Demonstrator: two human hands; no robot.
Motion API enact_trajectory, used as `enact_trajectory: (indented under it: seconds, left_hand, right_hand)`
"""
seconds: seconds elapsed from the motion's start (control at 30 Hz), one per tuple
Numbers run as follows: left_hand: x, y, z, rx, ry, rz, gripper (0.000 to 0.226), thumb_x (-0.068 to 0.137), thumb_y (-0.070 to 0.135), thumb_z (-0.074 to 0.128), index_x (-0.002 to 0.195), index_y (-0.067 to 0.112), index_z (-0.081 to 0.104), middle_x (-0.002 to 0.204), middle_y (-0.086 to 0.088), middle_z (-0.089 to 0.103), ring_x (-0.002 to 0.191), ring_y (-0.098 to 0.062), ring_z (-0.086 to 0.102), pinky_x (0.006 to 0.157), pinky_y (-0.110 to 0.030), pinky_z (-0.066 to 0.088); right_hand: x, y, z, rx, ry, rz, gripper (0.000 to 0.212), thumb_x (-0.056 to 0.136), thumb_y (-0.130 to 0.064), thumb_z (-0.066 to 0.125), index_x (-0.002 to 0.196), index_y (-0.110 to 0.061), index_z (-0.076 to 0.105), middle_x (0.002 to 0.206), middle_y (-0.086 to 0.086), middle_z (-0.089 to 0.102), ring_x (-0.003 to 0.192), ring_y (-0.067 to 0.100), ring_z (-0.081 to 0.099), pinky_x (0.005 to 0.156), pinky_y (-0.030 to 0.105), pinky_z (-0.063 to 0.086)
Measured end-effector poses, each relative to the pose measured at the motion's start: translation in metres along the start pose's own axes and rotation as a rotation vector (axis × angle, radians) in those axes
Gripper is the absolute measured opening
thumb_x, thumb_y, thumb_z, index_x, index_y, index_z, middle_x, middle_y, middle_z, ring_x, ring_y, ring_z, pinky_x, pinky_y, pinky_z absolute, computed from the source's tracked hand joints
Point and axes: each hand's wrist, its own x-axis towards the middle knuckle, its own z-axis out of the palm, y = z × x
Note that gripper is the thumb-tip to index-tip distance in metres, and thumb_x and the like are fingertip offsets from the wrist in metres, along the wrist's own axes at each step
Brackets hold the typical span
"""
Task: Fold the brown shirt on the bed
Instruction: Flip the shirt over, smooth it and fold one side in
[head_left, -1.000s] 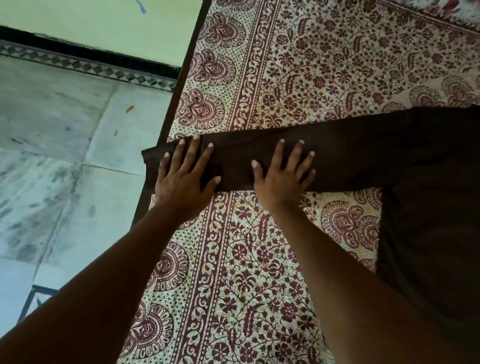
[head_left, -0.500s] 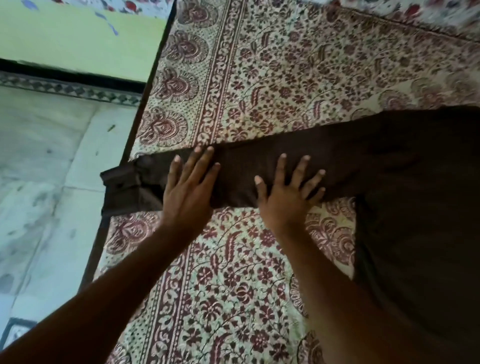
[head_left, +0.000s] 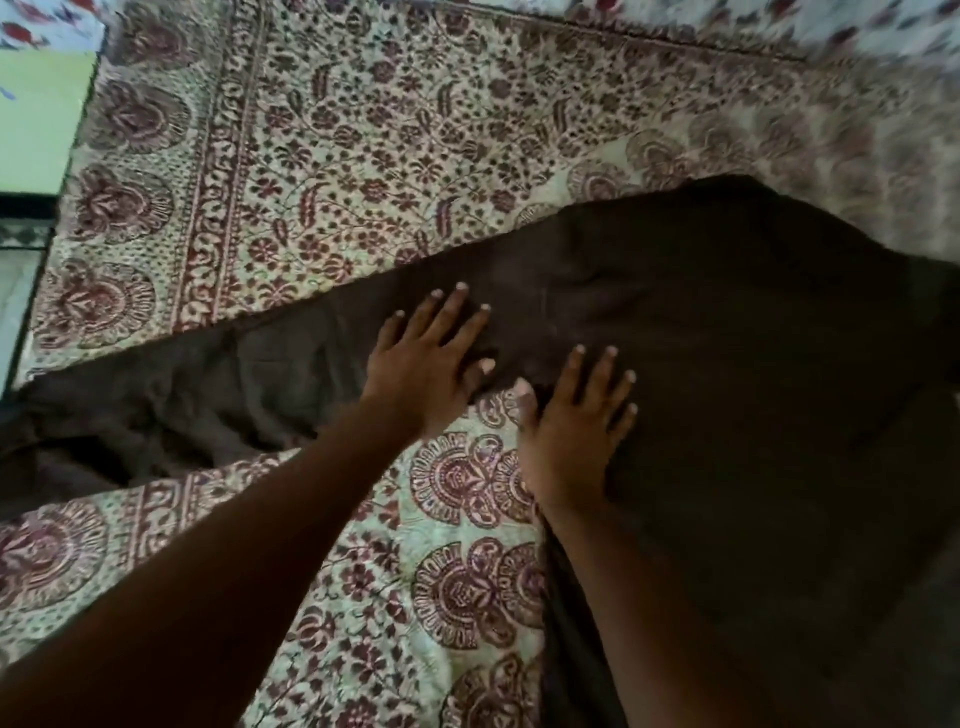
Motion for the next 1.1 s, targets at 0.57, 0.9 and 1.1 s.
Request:
enact_trajectory:
  seconds: [0.57,0.9,1.1]
  left_hand:
    - [-0.03,0.111,0.026,0.13,-0.076,0.412,0.058,0.104,0.042,0.03,0.159,0.024,0.032,0.171,-0.002,0.019,0.159,-0.022,0.014,0.126,-0.054,0.012]
    - [-0.144,0.136,0.043,0.137,-0.2,0.522,0.069,0.105,0.048,0.032,0.164,0.018,0.011,0.173,-0.005,-0.001,0.16,-0.022,-0.002,0.126,-0.049,0.017]
    - [-0.225,0.148,0.048,0.103,-0.271,0.562,0.068,0.107,0.044,0.031,0.164,0.016,0.009,0.173,-0.003,0.0,0.16,-0.023,-0.002,0.126,-0.05,0.018]
  right_hand:
    - [-0.124,0.108,-0.022,-0.037,-0.228,-0.239,0.071,0.106,-0.057,0.017,0.165,-0.017,0.013,0.172,0.016,-0.002,0.159,0.035,-0.002,0.126,0.059,0.009]
    - [-0.21,0.197,-0.041,-0.096,-0.256,-0.063,0.077,0.103,-0.062,0.028,0.164,-0.016,0.02,0.172,0.018,0.006,0.158,0.041,0.005,0.123,0.066,0.015]
    - [-0.255,0.223,-0.045,-0.061,-0.34,-0.625,0.066,0.105,-0.06,0.028,0.163,-0.027,0.023,0.173,0.009,0.001,0.16,0.031,0.005,0.119,0.063,0.026]
